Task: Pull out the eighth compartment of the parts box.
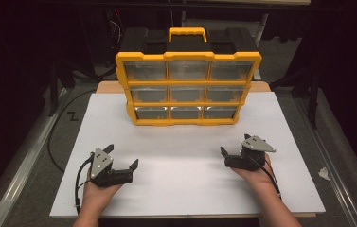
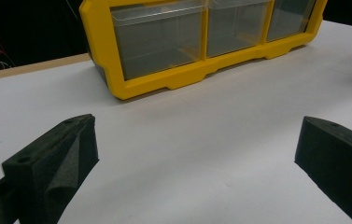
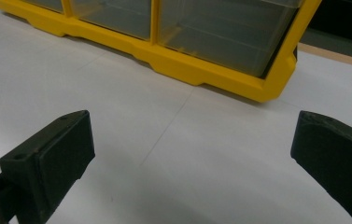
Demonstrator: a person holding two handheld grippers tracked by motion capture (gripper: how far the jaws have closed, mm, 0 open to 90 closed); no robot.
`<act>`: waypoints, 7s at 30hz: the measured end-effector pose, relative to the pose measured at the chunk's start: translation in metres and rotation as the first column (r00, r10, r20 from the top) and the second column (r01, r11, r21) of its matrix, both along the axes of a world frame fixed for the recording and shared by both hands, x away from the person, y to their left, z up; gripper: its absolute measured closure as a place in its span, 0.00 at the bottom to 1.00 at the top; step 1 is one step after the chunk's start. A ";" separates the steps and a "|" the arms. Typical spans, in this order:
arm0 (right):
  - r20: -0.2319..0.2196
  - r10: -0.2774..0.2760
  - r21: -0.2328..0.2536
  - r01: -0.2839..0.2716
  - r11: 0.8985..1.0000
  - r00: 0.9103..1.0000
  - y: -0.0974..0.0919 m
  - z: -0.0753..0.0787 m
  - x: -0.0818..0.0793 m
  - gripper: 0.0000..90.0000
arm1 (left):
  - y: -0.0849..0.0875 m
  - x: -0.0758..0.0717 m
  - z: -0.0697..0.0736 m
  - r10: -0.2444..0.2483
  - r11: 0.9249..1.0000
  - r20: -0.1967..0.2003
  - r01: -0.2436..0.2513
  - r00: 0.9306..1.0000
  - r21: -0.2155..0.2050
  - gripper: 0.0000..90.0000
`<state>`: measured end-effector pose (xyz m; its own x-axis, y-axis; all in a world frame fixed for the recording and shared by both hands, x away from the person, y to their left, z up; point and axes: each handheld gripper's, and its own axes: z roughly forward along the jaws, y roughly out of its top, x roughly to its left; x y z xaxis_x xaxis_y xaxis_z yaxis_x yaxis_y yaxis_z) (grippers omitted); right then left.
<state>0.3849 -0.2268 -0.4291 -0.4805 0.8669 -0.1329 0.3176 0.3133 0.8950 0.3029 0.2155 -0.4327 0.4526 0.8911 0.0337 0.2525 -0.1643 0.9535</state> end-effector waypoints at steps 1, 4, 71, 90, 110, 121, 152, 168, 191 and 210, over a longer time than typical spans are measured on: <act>0.000 -0.001 -0.001 0.001 1.000 1.000 0.002 0.000 0.004 0.01 | 0.000 -0.001 0.000 -0.001 1.000 0.001 0.001 1.000 0.003 0.00; 0.004 -0.006 -0.001 0.006 1.000 1.000 0.005 0.001 0.008 0.01 | -0.001 -0.001 0.000 -0.002 1.000 0.000 0.002 1.000 0.007 0.00; 0.231 0.275 -0.806 0.025 0.592 0.933 0.051 -0.007 -0.024 0.01 | -0.001 -0.006 0.002 0.004 1.000 0.024 -0.005 1.000 0.005 0.00; 0.244 0.397 -0.910 0.068 0.409 0.885 0.071 -0.011 -0.035 0.01 | -0.001 -0.006 0.002 0.000 1.000 0.025 -0.001 1.000 0.016 0.00; 0.320 0.423 -0.904 0.140 0.403 0.848 0.113 -0.016 -0.013 0.27 | -0.005 -0.005 0.001 -0.022 0.999 0.023 0.021 0.999 0.034 0.00; 0.366 0.419 -0.893 0.186 0.410 0.831 0.140 -0.004 0.013 0.40 | -0.005 -0.005 0.001 -0.025 0.999 0.027 0.024 0.999 0.025 0.00; 0.365 0.443 -0.908 0.209 0.362 0.819 0.183 0.004 0.068 0.73 | -0.003 -0.004 0.001 -0.030 0.999 0.025 0.030 0.999 0.020 0.00; 0.418 0.444 -0.894 0.272 0.357 0.793 0.187 0.002 0.068 0.88 | -0.003 -0.005 0.001 -0.029 1.000 0.029 0.028 0.999 0.013 0.00; 0.399 0.480 -0.903 0.244 0.353 0.781 0.180 0.005 0.026 0.88 | -0.001 -0.005 0.002 -0.020 1.000 0.034 0.020 0.999 0.015 0.00; 0.352 0.493 -0.914 0.178 0.365 0.796 0.174 0.010 0.008 0.68 | 0.000 -0.005 0.002 -0.009 1.000 0.035 0.008 0.999 0.014 0.00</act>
